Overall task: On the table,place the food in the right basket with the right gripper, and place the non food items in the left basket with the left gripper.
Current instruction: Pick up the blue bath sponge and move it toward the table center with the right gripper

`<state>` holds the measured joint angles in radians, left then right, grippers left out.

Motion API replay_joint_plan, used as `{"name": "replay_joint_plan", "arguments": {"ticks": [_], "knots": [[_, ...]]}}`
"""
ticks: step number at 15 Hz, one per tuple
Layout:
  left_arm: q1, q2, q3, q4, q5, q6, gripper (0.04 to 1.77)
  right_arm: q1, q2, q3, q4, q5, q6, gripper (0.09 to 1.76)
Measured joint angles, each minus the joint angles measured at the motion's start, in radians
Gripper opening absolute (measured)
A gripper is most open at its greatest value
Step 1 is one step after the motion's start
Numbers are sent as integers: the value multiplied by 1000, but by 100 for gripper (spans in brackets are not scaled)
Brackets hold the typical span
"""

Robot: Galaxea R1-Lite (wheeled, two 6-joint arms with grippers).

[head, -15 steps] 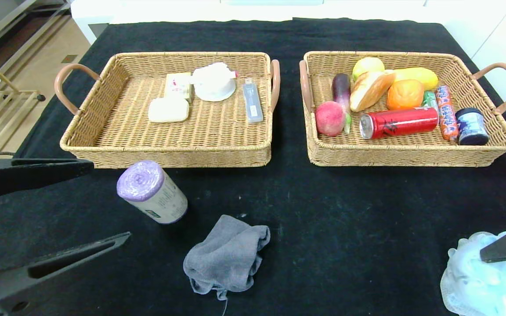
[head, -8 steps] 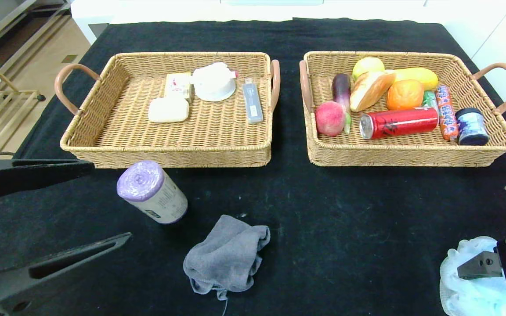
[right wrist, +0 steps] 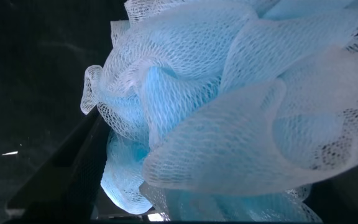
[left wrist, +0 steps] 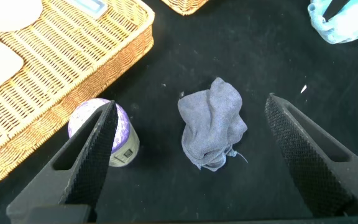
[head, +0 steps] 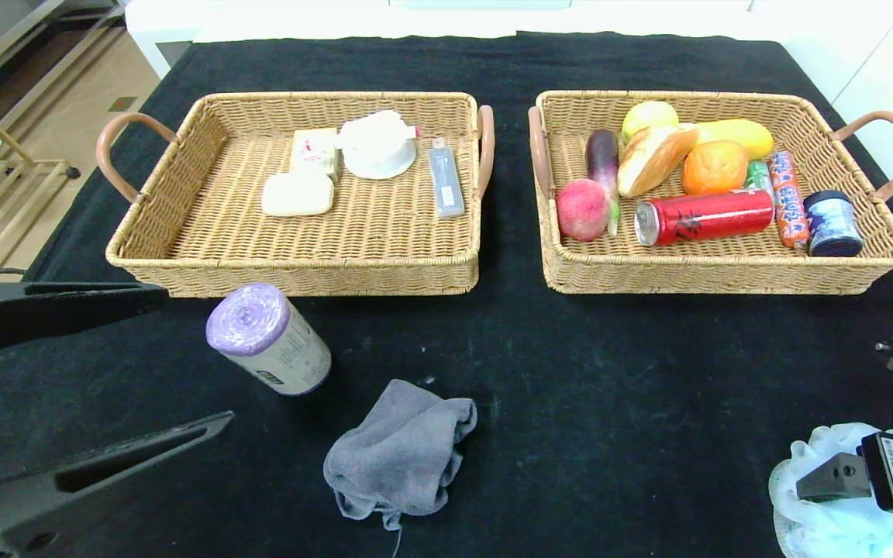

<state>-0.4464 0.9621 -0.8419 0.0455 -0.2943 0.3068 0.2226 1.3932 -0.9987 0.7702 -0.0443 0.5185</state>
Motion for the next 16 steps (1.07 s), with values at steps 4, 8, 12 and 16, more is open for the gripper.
{"name": "replay_joint_plan", "arguments": {"ticks": [4, 8, 12, 16], "knots": [[0, 0, 0, 0, -1, 0, 172, 0, -1, 0, 0, 0, 0, 121], [0, 0, 0, 0, -1, 0, 172, 0, -3, -2, 0, 3, -1, 87], [0, 0, 0, 0, -1, 0, 172, 0, -4, -3, 0, 5, -1, 84], [0, 0, 0, 0, -1, 0, 172, 0, -19, -10, 2, 14, -1, 84]]}}
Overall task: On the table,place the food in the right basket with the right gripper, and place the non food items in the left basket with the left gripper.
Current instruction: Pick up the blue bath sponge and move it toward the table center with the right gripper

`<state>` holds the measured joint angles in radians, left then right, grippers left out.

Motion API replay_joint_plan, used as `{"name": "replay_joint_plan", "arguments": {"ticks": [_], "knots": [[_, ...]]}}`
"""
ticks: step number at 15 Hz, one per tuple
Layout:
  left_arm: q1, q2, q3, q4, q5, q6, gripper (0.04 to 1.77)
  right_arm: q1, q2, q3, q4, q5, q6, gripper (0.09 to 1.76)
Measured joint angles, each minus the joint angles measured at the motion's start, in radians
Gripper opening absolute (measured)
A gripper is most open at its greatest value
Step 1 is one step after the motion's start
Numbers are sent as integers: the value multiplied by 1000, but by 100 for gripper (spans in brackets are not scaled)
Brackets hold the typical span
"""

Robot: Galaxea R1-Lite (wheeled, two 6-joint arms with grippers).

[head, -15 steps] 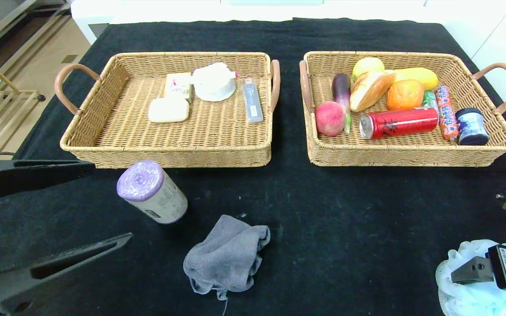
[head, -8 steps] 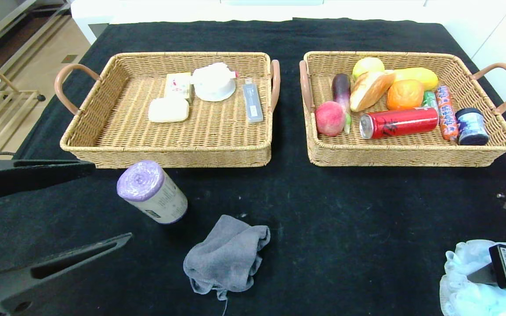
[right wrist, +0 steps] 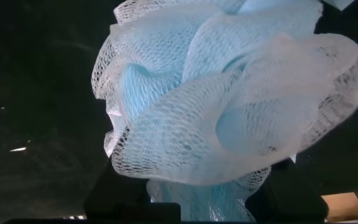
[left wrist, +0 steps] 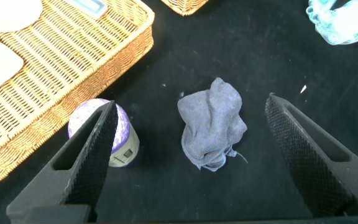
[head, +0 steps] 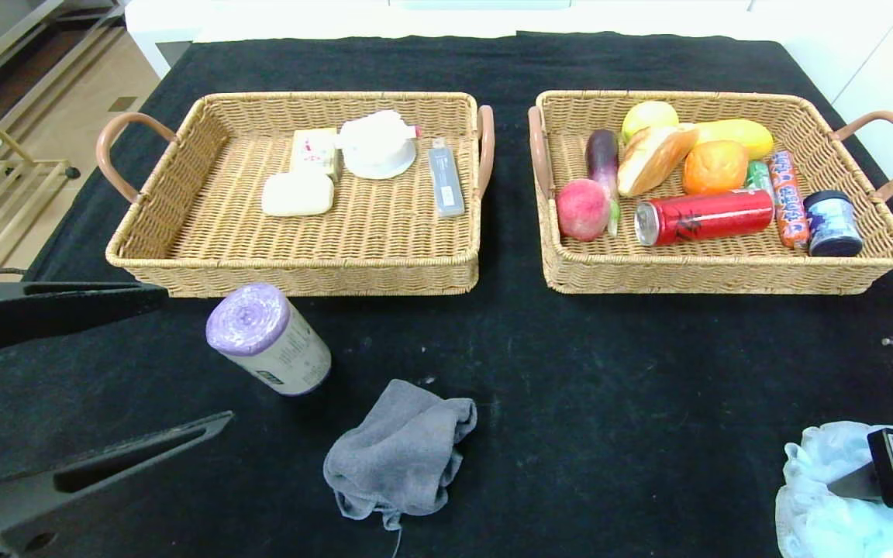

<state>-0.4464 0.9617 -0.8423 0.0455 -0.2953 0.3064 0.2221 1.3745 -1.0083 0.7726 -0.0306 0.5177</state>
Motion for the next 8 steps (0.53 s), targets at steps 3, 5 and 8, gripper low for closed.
{"name": "replay_joint_plan", "arguments": {"ticks": [3, 5, 8], "knots": [[0, 0, 0, 0, 0, 0, 172, 2, -29, -36, 2, 30, -1, 81], [0, 0, 0, 0, 0, 0, 172, 15, -42, -60, 0, 49, 0, 78], [-1, 0, 0, 0, -1, 0, 172, 50, -51, -120, -1, 117, 2, 75]]}}
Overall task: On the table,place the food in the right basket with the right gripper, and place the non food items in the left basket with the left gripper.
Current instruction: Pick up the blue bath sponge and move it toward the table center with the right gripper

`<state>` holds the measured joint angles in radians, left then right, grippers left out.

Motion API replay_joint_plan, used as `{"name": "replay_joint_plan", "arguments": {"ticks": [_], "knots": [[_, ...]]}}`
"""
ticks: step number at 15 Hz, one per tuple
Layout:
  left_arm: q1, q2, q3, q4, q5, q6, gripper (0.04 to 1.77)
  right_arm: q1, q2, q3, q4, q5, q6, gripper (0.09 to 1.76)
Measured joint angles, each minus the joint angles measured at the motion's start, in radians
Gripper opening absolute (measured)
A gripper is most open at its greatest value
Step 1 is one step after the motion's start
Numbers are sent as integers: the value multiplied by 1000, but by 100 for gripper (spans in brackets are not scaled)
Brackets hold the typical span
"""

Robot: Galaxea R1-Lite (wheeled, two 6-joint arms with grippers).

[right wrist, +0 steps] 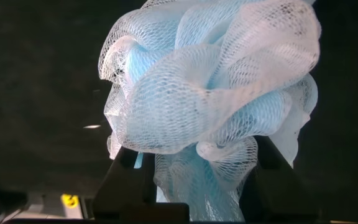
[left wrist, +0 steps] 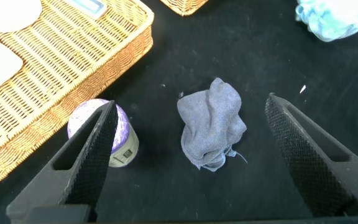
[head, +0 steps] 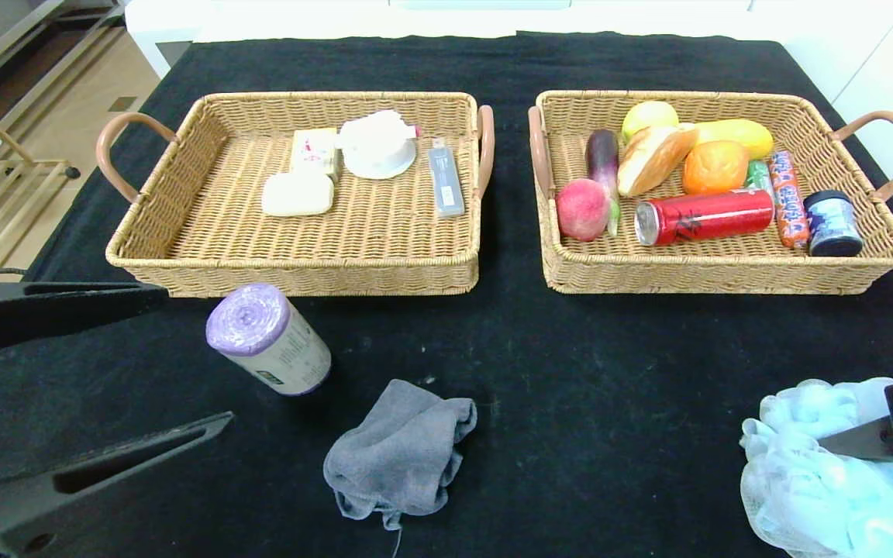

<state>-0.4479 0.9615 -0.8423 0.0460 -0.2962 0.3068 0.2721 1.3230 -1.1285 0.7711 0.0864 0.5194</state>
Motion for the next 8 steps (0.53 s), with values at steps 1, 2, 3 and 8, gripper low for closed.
{"name": "replay_joint_plan", "arguments": {"ticks": [1, 2, 3, 8], "knots": [[0, 0, 0, 0, 0, 0, 172, 13, 0, -24, 0, 18, 0, 74], [0, 0, 0, 0, 0, 0, 172, 35, 0, -52, 0, 27, 0, 72], [0, -1, 0, 0, 0, 0, 172, 57, 1, -75, 0, 29, 0, 71], [0, -1, 1, 1, 0, 0, 172, 187, 43, -196, -1, 31, 6, 62]]}}
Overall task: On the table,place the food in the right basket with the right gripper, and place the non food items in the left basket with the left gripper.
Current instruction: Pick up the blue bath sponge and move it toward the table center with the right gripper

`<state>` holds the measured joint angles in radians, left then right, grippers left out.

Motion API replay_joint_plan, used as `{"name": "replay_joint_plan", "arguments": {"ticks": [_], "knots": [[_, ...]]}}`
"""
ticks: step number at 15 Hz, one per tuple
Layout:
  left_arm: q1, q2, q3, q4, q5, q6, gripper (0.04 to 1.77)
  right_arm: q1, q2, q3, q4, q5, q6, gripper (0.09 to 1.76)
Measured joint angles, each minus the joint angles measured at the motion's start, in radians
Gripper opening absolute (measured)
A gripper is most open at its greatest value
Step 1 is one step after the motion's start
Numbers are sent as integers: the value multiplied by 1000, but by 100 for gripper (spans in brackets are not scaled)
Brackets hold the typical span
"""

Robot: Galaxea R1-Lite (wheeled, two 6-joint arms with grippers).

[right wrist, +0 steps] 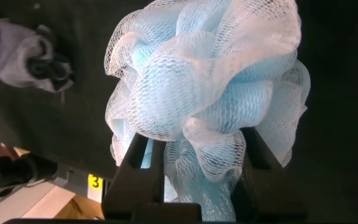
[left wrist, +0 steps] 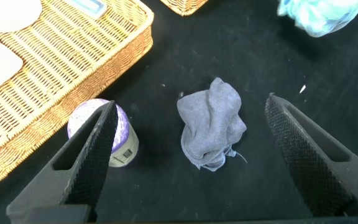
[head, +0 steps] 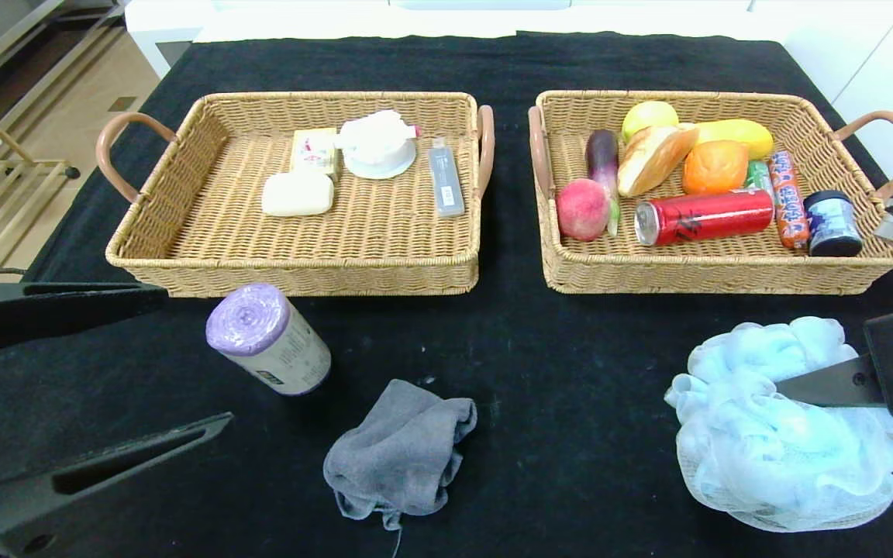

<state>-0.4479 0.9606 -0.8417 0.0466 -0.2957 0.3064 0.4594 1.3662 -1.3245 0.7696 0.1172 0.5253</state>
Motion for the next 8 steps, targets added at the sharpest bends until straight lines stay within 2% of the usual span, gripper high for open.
{"name": "replay_joint_plan", "arguments": {"ticks": [3, 5, 8], "knots": [[0, 1, 1, 0, 0, 0, 172, 74, 51, -69, 0, -1, 21, 51], [0, 2, 1, 0, 0, 0, 172, 124, 93, -117, 0, -2, 24, 36], [0, 2, 1, 0, 0, 0, 172, 193, 155, -183, 1, -3, 48, 33]]}}
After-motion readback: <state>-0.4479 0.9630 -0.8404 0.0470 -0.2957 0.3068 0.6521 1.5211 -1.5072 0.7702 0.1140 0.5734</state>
